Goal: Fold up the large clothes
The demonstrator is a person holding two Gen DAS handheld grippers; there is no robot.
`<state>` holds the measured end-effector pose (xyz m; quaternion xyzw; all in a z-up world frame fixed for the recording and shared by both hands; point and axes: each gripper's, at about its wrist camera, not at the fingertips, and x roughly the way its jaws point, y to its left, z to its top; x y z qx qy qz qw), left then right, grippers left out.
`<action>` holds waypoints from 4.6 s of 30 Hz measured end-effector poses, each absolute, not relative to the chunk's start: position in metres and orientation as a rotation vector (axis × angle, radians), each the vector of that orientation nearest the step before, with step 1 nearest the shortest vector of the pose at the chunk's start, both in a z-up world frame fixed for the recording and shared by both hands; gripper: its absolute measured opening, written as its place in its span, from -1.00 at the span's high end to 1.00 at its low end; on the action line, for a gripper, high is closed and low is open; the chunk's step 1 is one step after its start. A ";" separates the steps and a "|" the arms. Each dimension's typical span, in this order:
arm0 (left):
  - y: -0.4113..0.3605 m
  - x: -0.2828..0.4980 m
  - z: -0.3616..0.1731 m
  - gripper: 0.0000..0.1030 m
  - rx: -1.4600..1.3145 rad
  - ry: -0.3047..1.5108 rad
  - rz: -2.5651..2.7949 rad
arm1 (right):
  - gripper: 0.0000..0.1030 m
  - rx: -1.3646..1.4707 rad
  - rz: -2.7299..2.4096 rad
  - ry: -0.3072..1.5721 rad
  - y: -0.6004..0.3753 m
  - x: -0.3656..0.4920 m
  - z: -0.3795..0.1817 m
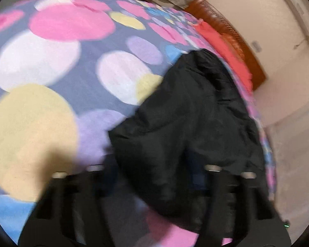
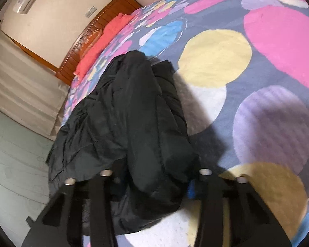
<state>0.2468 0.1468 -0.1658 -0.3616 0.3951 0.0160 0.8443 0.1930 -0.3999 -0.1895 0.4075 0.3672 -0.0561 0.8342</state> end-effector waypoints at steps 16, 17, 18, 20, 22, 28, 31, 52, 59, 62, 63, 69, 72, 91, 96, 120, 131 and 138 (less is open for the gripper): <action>0.159 0.189 -0.156 0.53 -0.737 0.851 0.008 | 0.50 0.843 -0.077 0.776 -0.395 0.136 -0.181; 0.161 0.179 -0.156 0.53 -0.742 0.854 0.005 | 0.50 0.842 -0.074 0.779 -0.395 0.131 -0.181; 0.162 0.172 -0.156 0.53 -0.742 0.857 0.004 | 0.50 0.841 -0.070 0.784 -0.395 0.122 -0.180; 0.165 0.154 -0.155 0.53 -0.738 0.863 -0.002 | 0.50 0.836 -0.065 0.790 -0.396 0.114 -0.179; 0.167 0.138 -0.155 0.53 -0.739 0.869 -0.005 | 0.50 0.827 -0.062 0.800 -0.395 0.103 -0.178; 0.173 0.093 -0.153 0.53 -0.727 0.883 -0.005 | 0.50 0.824 -0.052 0.817 -0.391 0.077 -0.176; 0.175 0.076 -0.153 0.53 -0.720 0.886 -0.005 | 0.50 0.816 -0.051 0.828 -0.389 0.065 -0.176; 0.219 0.052 -0.143 -0.37 -0.583 0.962 -0.082 | -0.11 0.646 -0.233 0.808 -0.409 0.018 -0.140; 0.229 0.081 -0.136 -0.37 -0.532 0.982 -0.132 | -0.11 0.432 -0.303 0.766 -0.385 0.028 -0.104; 0.226 0.102 -0.133 -0.37 -0.518 0.991 -0.173 | -0.11 0.363 -0.232 0.766 -0.352 0.046 -0.093; 0.225 0.111 -0.131 -0.37 -0.517 0.994 -0.187 | -0.11 0.333 -0.197 0.771 -0.336 0.055 -0.091; 0.212 0.153 -0.127 -0.38 -0.508 1.019 -0.268 | -0.11 0.192 -0.054 0.802 -0.250 0.104 -0.088; 0.207 0.169 -0.130 -0.38 -0.477 1.043 -0.277 | -0.10 0.141 -0.030 0.811 -0.217 0.127 -0.089; 0.192 0.186 -0.156 -0.52 -0.467 1.096 -0.294 | -0.11 0.000 -0.063 0.887 -0.168 0.156 -0.148; 0.183 0.190 -0.160 -0.58 -0.445 1.114 -0.302 | -0.11 0.001 -0.067 0.884 -0.168 0.156 -0.149; 0.154 0.203 -0.164 -0.55 -0.359 1.113 -0.347 | -0.11 -0.003 -0.075 0.867 -0.168 0.152 -0.149; 0.137 0.204 -0.169 -0.43 -0.391 1.113 -0.442 | -0.11 -0.005 -0.076 0.865 -0.168 0.152 -0.149; 0.133 0.198 -0.160 0.26 -0.401 1.093 -0.462 | -0.11 -0.009 -0.076 0.860 -0.167 0.151 -0.150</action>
